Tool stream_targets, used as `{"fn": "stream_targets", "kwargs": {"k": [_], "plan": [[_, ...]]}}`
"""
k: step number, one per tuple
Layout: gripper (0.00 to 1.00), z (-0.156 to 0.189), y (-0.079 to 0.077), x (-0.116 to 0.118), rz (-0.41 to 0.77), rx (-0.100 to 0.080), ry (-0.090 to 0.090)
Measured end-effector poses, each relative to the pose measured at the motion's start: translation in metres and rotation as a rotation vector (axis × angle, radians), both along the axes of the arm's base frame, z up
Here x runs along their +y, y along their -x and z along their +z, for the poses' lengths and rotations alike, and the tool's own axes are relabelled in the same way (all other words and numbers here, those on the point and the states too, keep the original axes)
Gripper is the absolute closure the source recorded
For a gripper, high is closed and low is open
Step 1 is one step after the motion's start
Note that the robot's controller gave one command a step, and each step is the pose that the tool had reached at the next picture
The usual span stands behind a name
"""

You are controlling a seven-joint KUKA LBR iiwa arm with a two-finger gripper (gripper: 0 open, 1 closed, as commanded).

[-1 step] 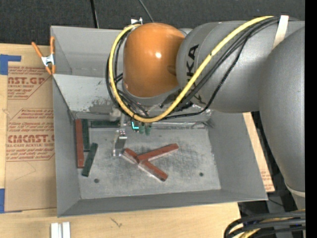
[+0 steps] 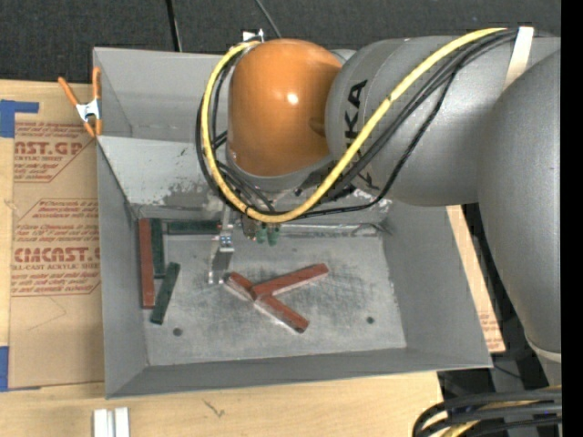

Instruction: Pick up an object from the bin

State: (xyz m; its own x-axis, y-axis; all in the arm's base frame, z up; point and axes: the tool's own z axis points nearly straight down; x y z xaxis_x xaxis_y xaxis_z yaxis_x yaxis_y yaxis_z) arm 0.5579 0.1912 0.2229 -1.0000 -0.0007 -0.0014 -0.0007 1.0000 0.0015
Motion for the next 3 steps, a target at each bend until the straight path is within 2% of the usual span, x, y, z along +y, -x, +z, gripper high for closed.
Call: {"fn": "stream_targets", "kwargs": {"k": [1, 2, 3], "plan": [[0.0, -0.072, 0.017, -0.069, -0.002, -0.003, -0.001], [0.0, -0.078, 0.007, -0.1, 0.009, 0.005, 0.002], [0.0, -0.092, 0.012, -0.12, -0.069, -0.001, 0.0]]}}
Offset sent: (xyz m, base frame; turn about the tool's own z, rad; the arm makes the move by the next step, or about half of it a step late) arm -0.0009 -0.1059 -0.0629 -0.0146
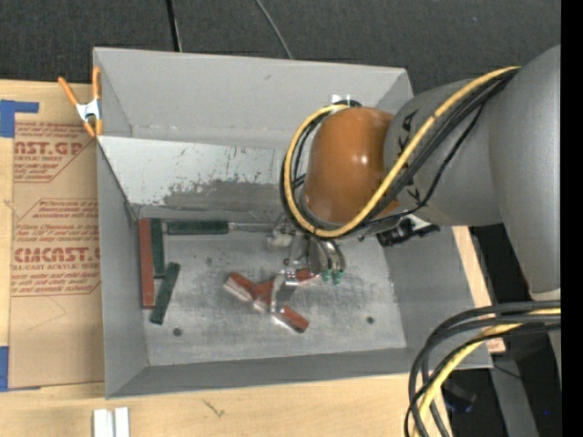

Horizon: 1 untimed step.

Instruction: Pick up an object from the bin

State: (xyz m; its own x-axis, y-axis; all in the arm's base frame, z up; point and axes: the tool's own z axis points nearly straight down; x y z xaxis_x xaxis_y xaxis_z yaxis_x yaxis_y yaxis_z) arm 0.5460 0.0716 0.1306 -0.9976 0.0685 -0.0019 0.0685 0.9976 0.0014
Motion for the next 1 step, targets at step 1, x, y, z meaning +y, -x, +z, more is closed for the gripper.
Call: {"fn": "stream_targets", "kwargs": {"k": [1], "plan": [[0.0, -0.0573, 0.0028, 0.0091, -0.094, -0.011, -0.001]]}}
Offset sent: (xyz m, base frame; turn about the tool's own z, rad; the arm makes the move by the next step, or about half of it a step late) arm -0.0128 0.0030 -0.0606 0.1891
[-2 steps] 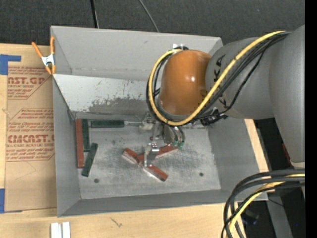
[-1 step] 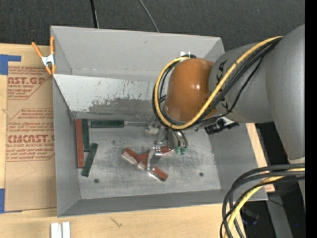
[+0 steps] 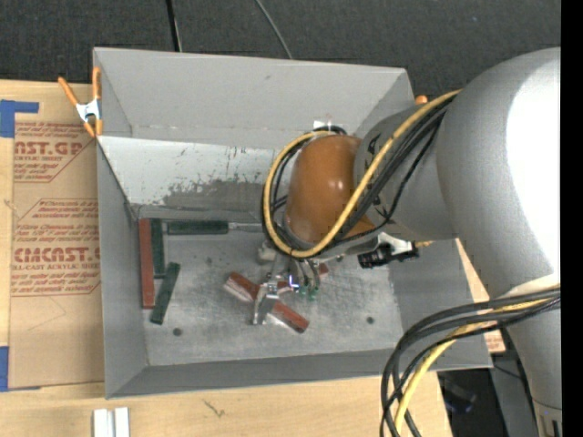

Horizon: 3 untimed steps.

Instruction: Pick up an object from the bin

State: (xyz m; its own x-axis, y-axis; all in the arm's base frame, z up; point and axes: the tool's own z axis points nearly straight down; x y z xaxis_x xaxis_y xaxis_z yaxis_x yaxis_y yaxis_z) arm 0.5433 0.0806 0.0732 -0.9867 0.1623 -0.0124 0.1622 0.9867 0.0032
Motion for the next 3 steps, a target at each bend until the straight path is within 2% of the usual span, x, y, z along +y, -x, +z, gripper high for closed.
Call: {"fn": "stream_targets", "kwargs": {"k": [1, 2, 3], "plan": [[1.0, 0.0038, 0.0057, -0.0026, -0.093, 0.004, -0.006], [1.0, 0.0038, 0.0057, -0.0026, -0.093, 0.003, -0.006], [1.0, 0.0104, 0.0081, -0.0028, -0.092, 0.011, -0.003]]}}
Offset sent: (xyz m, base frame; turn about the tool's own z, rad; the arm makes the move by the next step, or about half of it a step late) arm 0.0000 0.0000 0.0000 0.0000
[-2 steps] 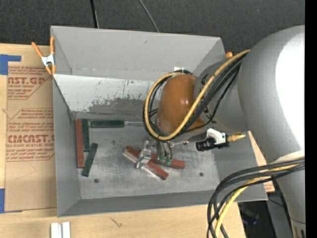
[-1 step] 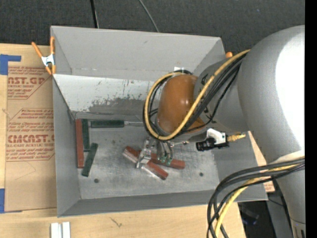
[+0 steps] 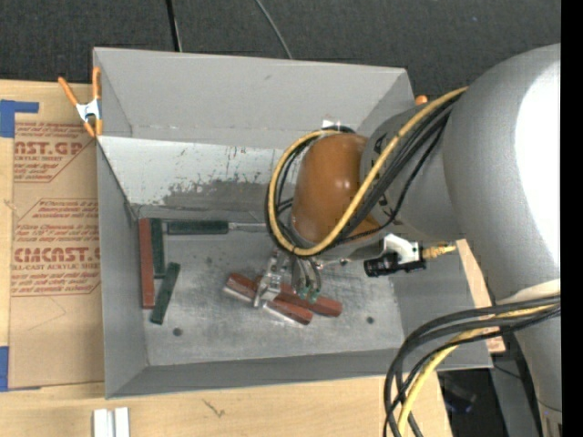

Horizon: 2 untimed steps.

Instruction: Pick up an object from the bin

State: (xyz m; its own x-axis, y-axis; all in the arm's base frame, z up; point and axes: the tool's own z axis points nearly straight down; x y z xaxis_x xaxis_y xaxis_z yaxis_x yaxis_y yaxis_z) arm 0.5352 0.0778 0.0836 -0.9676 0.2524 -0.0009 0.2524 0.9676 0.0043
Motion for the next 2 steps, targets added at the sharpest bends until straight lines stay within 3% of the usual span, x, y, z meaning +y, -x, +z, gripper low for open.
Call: {"fn": "stream_targets", "kwargs": {"k": [2], "plan": [[1.0, 0.033, 0.0, -0.001, 0.0, -0.001, 0.003]]}}
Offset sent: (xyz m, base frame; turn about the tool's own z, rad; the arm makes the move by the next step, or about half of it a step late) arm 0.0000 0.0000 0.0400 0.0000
